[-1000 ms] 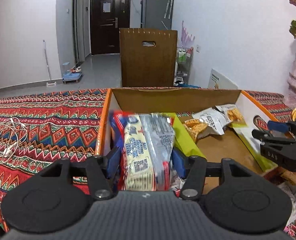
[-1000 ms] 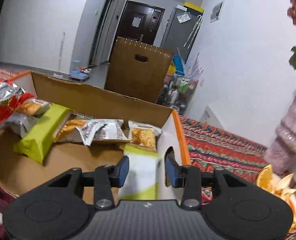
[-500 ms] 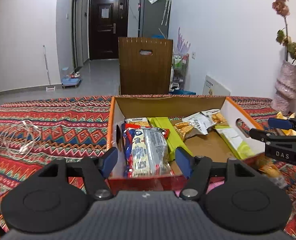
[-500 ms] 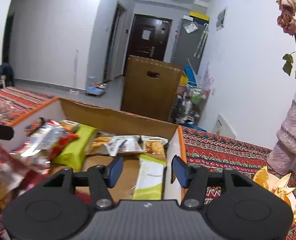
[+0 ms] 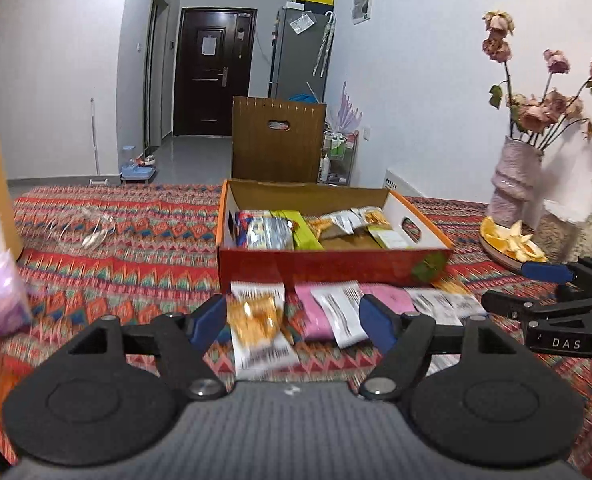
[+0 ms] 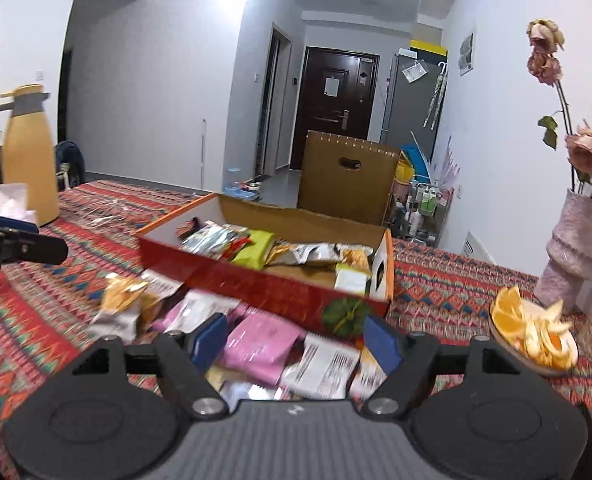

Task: Organize snacks
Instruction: 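Withdraw both tools back toward the snack pile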

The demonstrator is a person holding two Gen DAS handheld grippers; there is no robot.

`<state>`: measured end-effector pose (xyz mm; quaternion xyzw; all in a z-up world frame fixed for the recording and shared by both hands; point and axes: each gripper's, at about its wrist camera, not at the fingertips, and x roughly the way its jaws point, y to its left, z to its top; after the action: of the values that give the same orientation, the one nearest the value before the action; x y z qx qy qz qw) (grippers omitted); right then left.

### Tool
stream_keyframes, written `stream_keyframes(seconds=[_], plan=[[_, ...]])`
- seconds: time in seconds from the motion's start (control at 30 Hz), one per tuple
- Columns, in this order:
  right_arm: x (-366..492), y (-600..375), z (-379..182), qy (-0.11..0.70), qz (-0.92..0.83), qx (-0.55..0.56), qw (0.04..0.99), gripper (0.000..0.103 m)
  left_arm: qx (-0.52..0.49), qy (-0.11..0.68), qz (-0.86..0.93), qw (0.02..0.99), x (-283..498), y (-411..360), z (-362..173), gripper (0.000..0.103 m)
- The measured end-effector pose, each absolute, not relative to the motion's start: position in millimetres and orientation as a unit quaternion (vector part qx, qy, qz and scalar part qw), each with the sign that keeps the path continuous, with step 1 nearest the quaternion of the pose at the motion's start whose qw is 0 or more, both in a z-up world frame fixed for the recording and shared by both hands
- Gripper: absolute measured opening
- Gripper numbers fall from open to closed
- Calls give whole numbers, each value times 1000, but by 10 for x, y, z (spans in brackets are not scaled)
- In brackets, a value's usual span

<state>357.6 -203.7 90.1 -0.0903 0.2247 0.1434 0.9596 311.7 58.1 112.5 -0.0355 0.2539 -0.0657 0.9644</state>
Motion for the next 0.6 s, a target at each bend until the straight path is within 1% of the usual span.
stream_keyframes(seconds=[0.03, 0.17, 0.3, 0.43, 0.6], plan=[[3466, -2044, 895, 225, 145, -89, 959, 75, -38, 255, -65, 964, 2994, 578, 1112, 79], [3026, -2086, 850, 224, 153, -92, 958, 76, -37, 252, -52, 966, 2549, 520, 1028, 80], [2636, -2112, 784, 225, 158, -95, 957, 79, -49, 256, -52, 964, 2169, 496, 923, 80], [2324, -2142, 680, 233, 163, -82, 955, 80, -61, 260, -44, 963, 1903, 497, 834, 82], [2040, -2197, 494, 241, 163, -63, 954, 81, -63, 274, -36, 959, 1652, 477, 719, 82]])
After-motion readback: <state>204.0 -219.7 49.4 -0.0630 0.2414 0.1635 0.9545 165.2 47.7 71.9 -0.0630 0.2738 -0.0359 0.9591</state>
